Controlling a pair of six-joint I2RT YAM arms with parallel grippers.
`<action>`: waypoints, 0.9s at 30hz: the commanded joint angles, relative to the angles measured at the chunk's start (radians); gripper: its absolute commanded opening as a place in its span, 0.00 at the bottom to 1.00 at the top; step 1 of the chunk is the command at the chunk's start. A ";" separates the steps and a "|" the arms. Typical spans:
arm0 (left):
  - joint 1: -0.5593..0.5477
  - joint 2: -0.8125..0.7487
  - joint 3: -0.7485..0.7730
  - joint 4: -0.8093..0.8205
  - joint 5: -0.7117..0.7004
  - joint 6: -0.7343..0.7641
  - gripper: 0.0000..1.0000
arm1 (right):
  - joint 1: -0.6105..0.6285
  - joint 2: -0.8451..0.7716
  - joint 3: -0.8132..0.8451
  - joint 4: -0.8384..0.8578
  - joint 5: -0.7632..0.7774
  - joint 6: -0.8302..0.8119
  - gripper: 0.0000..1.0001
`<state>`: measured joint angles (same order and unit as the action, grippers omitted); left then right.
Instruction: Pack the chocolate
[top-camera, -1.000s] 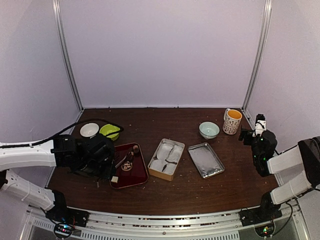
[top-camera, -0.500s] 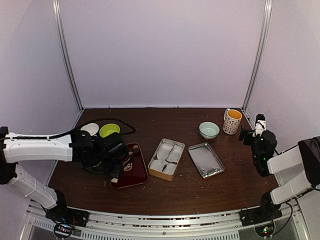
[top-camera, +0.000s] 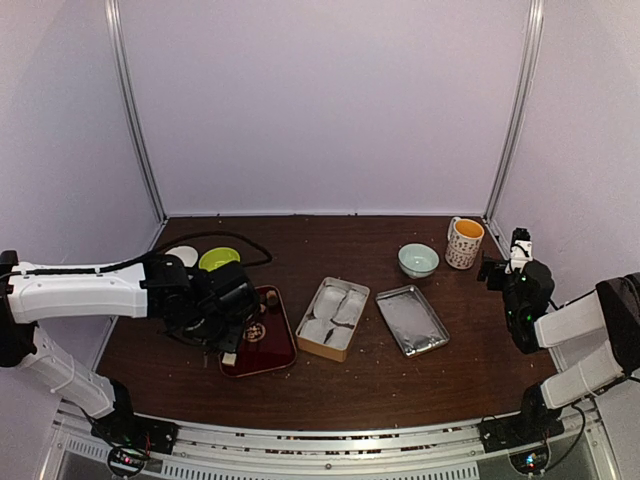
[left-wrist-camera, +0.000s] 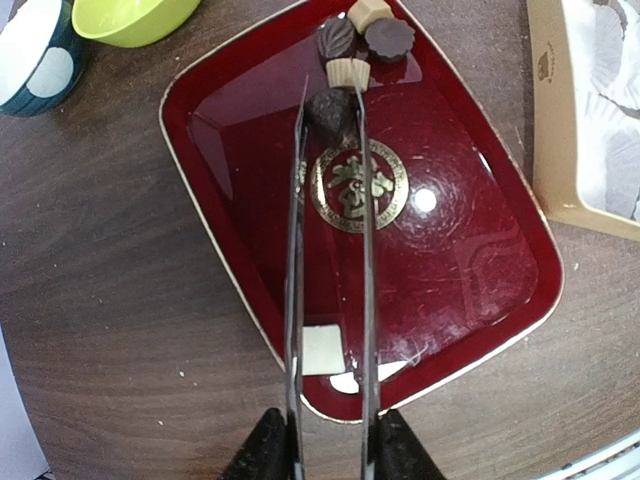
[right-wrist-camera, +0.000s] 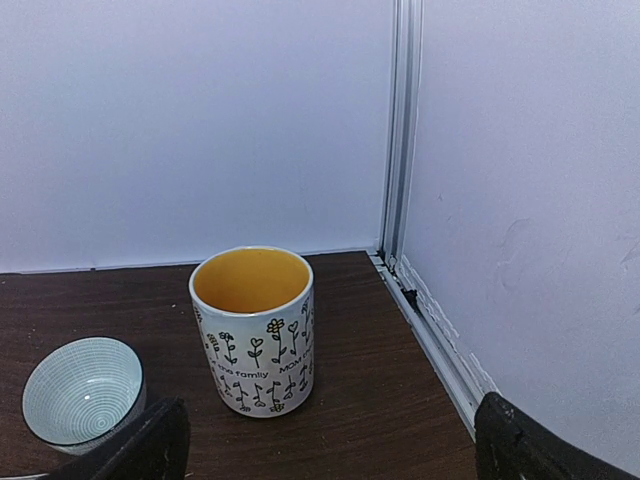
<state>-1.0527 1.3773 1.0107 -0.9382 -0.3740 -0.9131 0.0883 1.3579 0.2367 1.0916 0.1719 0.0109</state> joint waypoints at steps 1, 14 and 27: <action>0.005 -0.017 0.023 -0.006 -0.036 -0.010 0.28 | -0.007 0.001 0.013 0.001 0.009 0.011 1.00; 0.006 -0.028 0.044 -0.006 -0.023 -0.001 0.25 | -0.007 0.002 0.013 0.001 0.009 0.011 1.00; 0.006 -0.201 0.019 0.040 0.063 0.014 0.26 | -0.007 0.002 0.013 0.001 0.010 0.010 1.00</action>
<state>-1.0523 1.2201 1.0233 -0.9501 -0.3534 -0.9146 0.0883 1.3579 0.2367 1.0916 0.1722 0.0105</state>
